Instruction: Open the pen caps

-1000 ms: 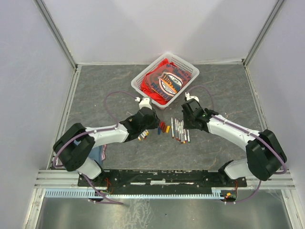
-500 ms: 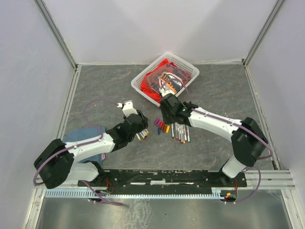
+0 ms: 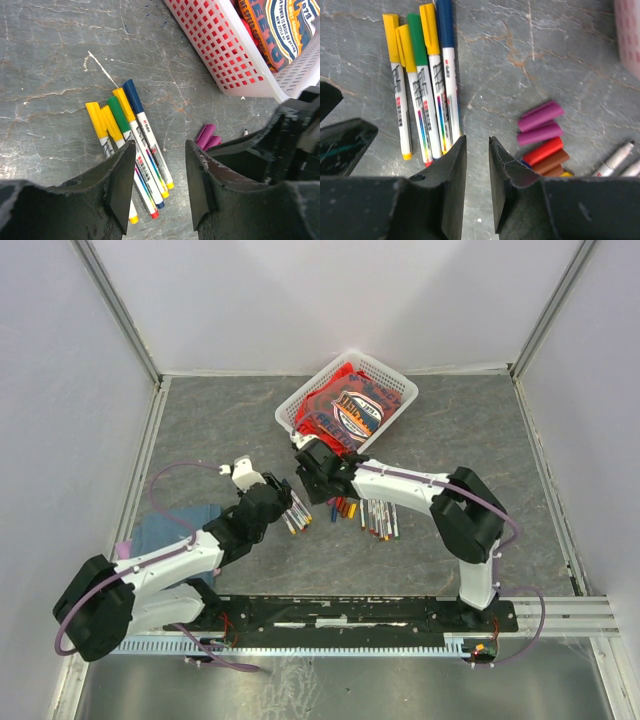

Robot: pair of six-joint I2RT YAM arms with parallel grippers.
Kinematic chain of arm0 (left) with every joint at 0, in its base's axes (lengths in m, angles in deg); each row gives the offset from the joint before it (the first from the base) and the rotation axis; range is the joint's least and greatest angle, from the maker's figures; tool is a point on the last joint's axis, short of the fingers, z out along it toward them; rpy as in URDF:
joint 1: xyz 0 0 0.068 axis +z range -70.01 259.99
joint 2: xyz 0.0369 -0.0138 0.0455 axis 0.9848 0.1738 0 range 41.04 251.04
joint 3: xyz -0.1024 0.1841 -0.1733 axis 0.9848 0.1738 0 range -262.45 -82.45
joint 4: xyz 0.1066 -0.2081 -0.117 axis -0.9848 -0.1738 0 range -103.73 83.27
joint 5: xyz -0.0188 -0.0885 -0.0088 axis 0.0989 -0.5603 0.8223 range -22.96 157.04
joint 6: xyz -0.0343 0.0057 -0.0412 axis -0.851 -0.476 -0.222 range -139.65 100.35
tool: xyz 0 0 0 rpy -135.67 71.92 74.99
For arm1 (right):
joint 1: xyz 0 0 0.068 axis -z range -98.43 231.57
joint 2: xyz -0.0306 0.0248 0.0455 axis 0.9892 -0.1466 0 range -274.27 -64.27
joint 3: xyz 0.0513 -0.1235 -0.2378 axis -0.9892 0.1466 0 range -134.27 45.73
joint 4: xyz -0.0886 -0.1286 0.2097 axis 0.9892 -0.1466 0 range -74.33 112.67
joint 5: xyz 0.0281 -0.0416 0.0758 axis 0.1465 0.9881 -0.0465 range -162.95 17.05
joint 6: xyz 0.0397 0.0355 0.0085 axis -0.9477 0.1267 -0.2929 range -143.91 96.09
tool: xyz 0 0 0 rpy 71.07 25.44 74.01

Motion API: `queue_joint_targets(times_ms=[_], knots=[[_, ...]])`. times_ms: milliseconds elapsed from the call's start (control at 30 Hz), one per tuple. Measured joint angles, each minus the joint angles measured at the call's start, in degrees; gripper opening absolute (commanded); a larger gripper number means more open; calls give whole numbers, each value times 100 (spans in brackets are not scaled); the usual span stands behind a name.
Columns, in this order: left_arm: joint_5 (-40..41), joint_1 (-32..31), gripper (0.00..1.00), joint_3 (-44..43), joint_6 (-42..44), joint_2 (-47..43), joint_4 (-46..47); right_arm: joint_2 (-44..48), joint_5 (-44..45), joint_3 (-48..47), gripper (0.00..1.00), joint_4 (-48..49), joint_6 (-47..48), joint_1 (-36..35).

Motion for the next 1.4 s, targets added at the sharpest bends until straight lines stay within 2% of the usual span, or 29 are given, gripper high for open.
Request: queue_joint_targets(times_ms=[300, 1200, 1300, 1400], knots=[[-90, 240, 51, 195, -173, -245, -7, -675, -26, -490, 32, -48, 98, -146], [-315, 387, 51, 446, -339, -422, 13, -1198, 24, -785, 32, -72, 146, -258], [-321, 407, 52, 457, -339, -424, 13, -1222, 85, -813, 28, -96, 177, -278], [-323, 409, 52, 470, -341, -426, 15, -1226, 149, -815, 15, -98, 188, -284]])
